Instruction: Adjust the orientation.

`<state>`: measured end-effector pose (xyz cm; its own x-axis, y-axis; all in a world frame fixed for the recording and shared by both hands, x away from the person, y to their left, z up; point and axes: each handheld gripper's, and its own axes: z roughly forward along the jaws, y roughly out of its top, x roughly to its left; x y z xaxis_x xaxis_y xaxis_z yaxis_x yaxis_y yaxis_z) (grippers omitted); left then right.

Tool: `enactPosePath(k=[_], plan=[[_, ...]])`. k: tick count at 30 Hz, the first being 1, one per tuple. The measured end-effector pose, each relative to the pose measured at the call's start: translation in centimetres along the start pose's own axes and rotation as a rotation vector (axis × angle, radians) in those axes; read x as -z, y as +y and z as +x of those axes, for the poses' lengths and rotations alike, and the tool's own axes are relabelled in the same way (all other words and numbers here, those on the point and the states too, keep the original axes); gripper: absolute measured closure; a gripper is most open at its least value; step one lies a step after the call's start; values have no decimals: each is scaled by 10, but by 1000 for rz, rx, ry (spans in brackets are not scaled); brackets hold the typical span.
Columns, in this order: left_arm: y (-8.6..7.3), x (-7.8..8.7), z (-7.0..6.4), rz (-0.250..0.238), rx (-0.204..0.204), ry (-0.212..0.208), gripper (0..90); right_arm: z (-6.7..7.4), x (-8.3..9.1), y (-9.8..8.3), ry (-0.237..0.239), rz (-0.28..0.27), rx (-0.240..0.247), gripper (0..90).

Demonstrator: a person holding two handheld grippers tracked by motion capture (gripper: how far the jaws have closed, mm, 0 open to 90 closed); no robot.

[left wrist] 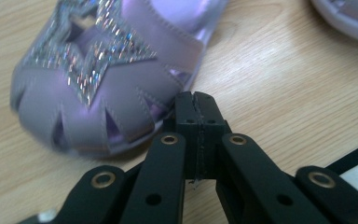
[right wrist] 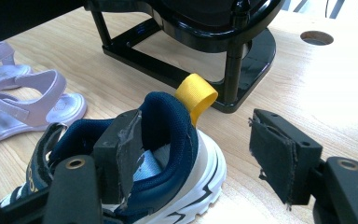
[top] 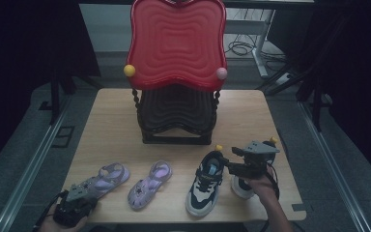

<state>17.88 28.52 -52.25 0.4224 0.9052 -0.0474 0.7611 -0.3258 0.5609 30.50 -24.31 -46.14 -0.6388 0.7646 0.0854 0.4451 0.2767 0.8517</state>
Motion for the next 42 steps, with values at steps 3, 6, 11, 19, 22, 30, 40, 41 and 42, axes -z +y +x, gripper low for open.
enactPosePath(k=[3, 6, 11, 19, 22, 30, 40, 41, 42], plan=[[-2, 2, 6, 2, 14, 10, 900, 0, 0, 0, -1, 1, -2, 336], [-3, 4, 12, 10, 25, 21, 899, 0, -1, 0, 0, 1, 1, 336], [-4, 5, 23, 9, 48, 6, 899, 0, -1, 0, -1, 1, 1, 335], [-2, 4, 34, 2, 71, -1, 899, -1, 1, -1, 1, -4, 1, 336], [-1, 5, 40, -7, 86, -19, 899, -1, 0, -1, 0, -2, 1, 335], [4, 1, 49, -4, 100, -3, 897, -1, 0, -1, -2, 1, -1, 336], [26, -10, 65, 7, 91, 7, 898, -1, -2, -2, 2, 6, -4, 336], [28, -11, 66, 12, 90, 6, 899, -1, -2, -2, 2, 7, -5, 336], [30, -12, 68, 13, 89, 3, 899, -1, -2, -2, 1, 7, -6, 336]])
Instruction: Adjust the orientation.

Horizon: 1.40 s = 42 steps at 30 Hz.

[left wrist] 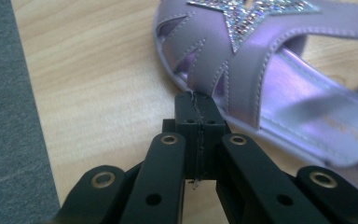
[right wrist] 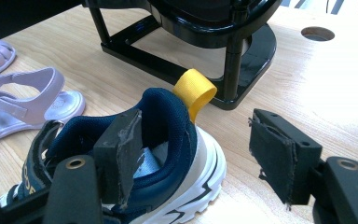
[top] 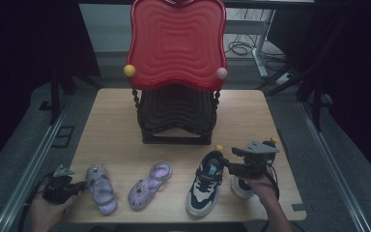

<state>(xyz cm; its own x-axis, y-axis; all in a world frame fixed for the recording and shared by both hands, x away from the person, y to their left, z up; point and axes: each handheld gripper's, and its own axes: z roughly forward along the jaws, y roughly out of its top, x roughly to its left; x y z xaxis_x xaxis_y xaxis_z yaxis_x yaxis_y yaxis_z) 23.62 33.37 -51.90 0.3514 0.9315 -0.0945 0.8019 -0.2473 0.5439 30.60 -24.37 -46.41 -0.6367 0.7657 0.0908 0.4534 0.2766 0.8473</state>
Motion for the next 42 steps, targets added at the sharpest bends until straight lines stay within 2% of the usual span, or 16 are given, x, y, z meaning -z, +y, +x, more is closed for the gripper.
enactPosePath(k=[3, 8, 12, 18, 21, 25, 29, 34, 42], plan=[[5, -3, 4, 4, 6, -15, 899, 0, 0, 0, 0, 1, 0, 336], [13, -7, 7, 16, -11, -29, 899, -1, 0, -1, -3, 1, -4, 336], [21, -10, 13, 21, -5, -34, 899, 0, 0, -1, -2, 2, -2, 336], [32, -16, 17, 26, 0, -67, 899, -1, -1, -2, -5, 6, -6, 336], [39, -18, 15, 33, -19, -63, 900, -2, -1, -2, -7, 6, -6, 337], [48, -17, 8, 38, -67, -52, 900, -1, -1, -2, -5, 8, -7, 337], [57, -19, 6, 55, -89, -43, 900, -1, -2, -2, -8, 11, -6, 337], [64, -24, 10, 58, -86, -73, 900, -1, -2, -2, -5, 10, -8, 338], [75, -32, 9, 68, -116, -110, 898, 0, 0, -2, -4, 7, -10, 338]])
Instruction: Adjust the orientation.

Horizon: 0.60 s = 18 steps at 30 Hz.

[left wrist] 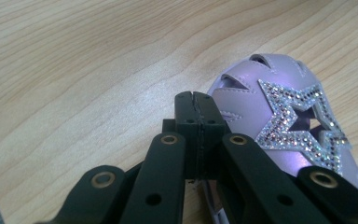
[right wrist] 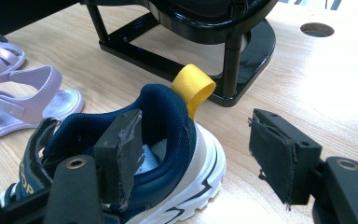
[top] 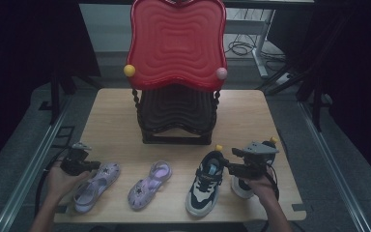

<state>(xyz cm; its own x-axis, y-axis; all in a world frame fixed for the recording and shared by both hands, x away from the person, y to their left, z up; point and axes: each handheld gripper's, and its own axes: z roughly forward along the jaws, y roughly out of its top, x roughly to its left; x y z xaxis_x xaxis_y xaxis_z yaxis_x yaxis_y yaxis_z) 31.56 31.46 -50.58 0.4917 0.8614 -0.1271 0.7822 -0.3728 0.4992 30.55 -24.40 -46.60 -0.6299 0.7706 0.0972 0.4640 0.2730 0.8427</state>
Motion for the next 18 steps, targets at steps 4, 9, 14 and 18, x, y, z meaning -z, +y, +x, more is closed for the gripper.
enactPosePath(k=[4, 9, 14, 18], plan=[[-2, 4, 2, -10, 8, -8, 892, 0, 1, 0, -1, -4, 1, 338], [-7, 29, 0, -96, 19, 0, 889, -3, 4, 0, -7, -12, -4, 339], [-5, 49, -8, -166, 20, -9, 896, -4, 6, 1, -8, -18, -10, 339], [-5, 65, -24, -253, 20, -55, 885, -3, 7, 1, -6, -24, -11, 339]])
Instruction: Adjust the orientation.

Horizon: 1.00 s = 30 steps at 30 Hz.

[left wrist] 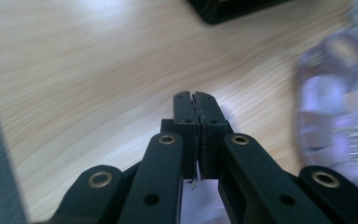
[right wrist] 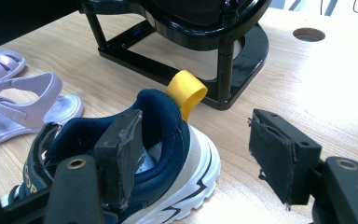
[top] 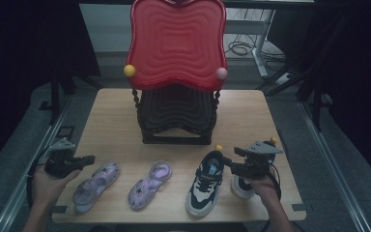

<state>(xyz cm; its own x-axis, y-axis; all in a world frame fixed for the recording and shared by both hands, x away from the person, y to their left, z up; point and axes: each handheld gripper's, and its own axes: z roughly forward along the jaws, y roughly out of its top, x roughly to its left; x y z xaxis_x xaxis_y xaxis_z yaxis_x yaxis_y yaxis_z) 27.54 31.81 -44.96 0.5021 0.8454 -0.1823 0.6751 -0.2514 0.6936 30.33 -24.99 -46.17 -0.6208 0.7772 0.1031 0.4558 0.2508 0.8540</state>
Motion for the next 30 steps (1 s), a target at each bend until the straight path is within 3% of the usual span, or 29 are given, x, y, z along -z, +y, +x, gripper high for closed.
enactPosePath(k=[7, 14, 23, 30], plan=[[4, 5, -33, -37, -47, -47, 898, -1, -1, -1, 0, 5, -1, 339], [5, 1, -64, -12, -109, -97, 900, -1, 0, -1, -3, 2, 0, 339], [-2, -16, -86, 28, -143, -143, 900, -2, 1, -1, -7, 2, -7, 339], [-5, -19, -100, 39, -173, -160, 900, -1, 0, -2, -8, 7, -6, 338]])
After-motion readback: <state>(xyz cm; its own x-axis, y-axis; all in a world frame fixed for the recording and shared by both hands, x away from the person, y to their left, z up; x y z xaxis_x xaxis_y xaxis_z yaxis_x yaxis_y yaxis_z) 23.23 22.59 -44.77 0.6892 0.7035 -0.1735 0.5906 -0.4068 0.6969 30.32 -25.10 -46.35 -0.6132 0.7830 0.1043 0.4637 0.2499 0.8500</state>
